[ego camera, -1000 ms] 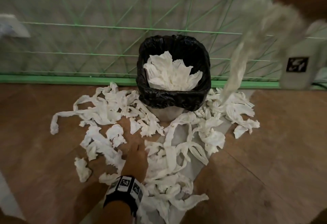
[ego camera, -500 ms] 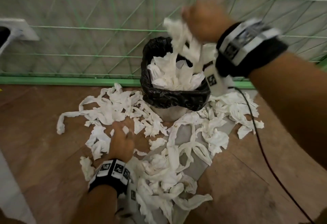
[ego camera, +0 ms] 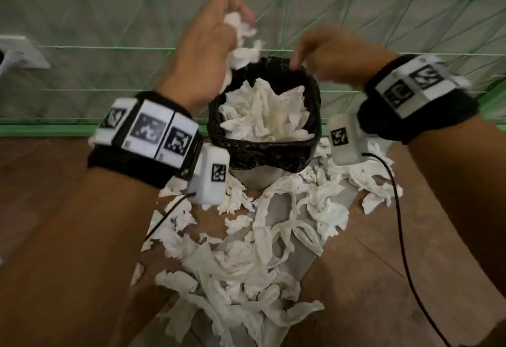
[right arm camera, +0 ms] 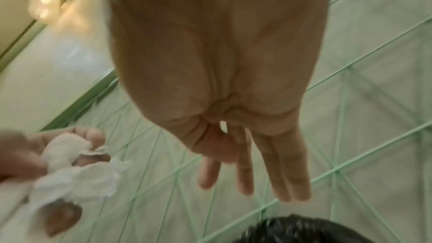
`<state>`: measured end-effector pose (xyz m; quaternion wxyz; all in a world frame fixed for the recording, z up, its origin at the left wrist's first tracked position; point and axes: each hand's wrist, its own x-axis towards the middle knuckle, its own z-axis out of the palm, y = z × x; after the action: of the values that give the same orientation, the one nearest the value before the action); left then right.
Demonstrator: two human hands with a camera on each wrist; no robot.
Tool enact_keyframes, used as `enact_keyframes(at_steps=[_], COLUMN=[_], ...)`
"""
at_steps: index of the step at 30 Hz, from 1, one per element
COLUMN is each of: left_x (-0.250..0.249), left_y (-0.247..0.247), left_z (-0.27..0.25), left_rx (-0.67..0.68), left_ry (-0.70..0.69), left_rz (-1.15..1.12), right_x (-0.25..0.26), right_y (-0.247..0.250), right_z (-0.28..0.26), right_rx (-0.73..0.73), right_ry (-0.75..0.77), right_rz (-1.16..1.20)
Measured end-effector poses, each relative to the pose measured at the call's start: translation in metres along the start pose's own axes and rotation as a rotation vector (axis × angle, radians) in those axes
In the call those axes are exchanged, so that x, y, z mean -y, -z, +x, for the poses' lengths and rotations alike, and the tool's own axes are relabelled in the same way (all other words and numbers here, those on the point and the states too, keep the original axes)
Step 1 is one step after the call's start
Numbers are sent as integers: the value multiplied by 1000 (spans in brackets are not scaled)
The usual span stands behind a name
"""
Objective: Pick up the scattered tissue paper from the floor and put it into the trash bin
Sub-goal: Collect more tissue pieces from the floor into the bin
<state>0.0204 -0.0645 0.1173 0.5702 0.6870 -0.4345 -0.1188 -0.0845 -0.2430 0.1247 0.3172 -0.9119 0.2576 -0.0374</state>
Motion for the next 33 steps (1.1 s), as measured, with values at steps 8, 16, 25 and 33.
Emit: enact_keyframes(at_steps=[8, 16, 25, 33], left_x=[50, 88, 128, 180], left_y=[-49, -62, -37, -128], left_z=[21, -8, -112, -261], left_rx=[158, 391, -862, 685], left_ry=[4, 152, 432, 531], left_rz=[407, 921, 175, 694], right_x=[-145, -178, -165, -104], right_y=[-84, -218, -176, -70], right_z=[-52, -144, -117, -88], right_rx=[-254, 437, 556, 584], right_ry=[-480, -597, -449, -463], right_rz=[27, -362, -501, -215])
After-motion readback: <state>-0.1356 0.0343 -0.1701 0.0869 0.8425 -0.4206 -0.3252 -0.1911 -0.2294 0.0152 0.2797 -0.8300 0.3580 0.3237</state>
